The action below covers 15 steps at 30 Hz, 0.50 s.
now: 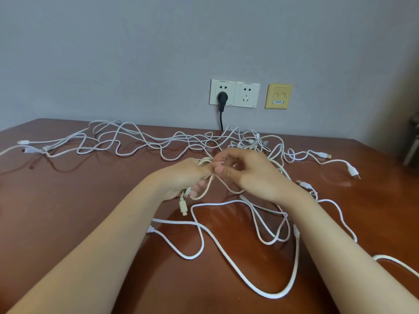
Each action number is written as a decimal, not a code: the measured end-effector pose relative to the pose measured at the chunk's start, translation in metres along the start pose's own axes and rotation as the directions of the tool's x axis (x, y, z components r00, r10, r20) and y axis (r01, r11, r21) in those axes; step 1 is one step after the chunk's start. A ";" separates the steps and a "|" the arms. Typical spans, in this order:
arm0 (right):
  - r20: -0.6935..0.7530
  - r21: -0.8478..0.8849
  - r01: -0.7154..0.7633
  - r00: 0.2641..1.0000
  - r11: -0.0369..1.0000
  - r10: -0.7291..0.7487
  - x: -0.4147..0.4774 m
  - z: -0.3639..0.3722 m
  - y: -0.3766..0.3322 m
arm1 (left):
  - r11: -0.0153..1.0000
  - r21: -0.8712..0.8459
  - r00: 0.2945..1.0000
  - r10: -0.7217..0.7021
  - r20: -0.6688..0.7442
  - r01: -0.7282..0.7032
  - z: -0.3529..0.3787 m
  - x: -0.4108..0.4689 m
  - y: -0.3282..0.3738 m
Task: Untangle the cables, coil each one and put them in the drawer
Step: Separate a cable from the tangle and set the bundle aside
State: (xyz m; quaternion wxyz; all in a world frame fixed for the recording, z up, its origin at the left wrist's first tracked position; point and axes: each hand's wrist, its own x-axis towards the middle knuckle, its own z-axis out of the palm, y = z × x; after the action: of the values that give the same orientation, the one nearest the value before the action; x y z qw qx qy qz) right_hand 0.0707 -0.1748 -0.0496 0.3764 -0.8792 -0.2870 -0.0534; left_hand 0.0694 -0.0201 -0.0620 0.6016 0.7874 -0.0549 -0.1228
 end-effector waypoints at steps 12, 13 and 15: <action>0.088 0.217 -0.004 0.996 0.976 -0.015 -0.002 0.002 -0.009 | 0.953 -0.304 0.986 -0.041 -0.160 -0.009 -0.006 0.000 0.012; 0.079 0.248 0.012 0.996 0.969 -0.033 -0.001 0.002 -0.009 | 0.966 -0.260 0.982 -0.042 -0.185 -0.008 -0.007 0.001 0.011; 0.029 0.249 0.044 0.998 0.968 -0.053 0.000 0.005 -0.012 | 0.977 -0.213 0.978 -0.036 -0.206 -0.009 -0.005 0.004 0.009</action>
State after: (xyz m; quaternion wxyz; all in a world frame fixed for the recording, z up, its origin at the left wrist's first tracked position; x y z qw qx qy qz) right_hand 0.0641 -0.1647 -0.0459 0.4768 -0.8189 -0.3194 -0.0109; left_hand 0.0749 -0.0192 -0.0526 0.6839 0.7274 0.0271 -0.0489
